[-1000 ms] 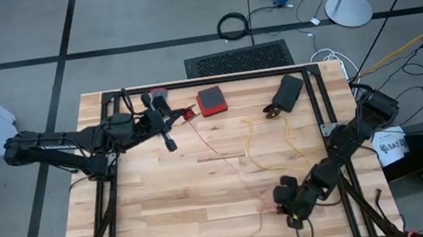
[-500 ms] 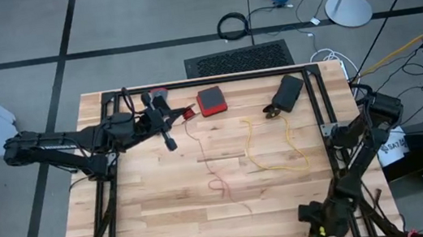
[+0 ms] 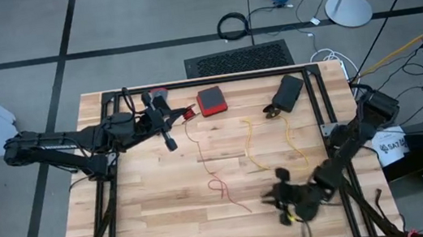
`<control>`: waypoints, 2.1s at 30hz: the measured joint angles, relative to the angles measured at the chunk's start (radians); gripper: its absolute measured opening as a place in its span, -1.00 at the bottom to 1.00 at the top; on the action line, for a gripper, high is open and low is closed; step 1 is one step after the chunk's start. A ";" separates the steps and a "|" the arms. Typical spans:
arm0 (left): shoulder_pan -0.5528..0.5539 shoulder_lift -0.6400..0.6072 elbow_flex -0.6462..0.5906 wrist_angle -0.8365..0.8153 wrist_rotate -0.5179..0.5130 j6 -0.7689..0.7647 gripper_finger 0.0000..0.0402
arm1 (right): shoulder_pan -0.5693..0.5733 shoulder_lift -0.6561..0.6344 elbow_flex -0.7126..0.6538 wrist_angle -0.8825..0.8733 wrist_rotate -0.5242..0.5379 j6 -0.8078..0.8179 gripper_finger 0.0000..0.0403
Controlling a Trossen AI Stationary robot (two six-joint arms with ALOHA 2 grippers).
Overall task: Coil cords
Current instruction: Coil the red wire onto the spool
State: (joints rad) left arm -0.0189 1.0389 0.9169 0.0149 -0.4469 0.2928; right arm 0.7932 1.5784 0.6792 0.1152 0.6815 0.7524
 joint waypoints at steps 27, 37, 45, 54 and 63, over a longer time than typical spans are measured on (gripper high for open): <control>0.000 0.000 0.000 -0.002 -0.001 -0.002 -1.00 | -0.504 0.344 0.000 0.655 -0.579 -0.309 -0.72; 0.000 0.000 0.000 -0.001 0.000 -0.003 -1.00 | -0.524 0.416 0.000 0.742 -0.606 -0.275 -0.72; -0.001 0.000 0.000 -0.002 0.004 -0.023 -1.00 | -0.524 0.416 0.029 0.749 -0.623 -0.288 -0.72; -0.001 0.001 0.000 -0.007 0.008 -0.023 -1.00 | -0.524 0.416 0.115 0.616 -0.657 -0.301 -0.72; -0.001 0.001 0.000 -0.017 0.010 -0.024 -1.00 | -0.526 0.416 0.135 0.489 -0.574 -0.269 -0.72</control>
State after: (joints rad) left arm -0.0196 1.0397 0.9165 -0.0025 -0.4374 0.2691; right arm 0.2676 1.9945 0.8143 0.6038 0.1074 0.4836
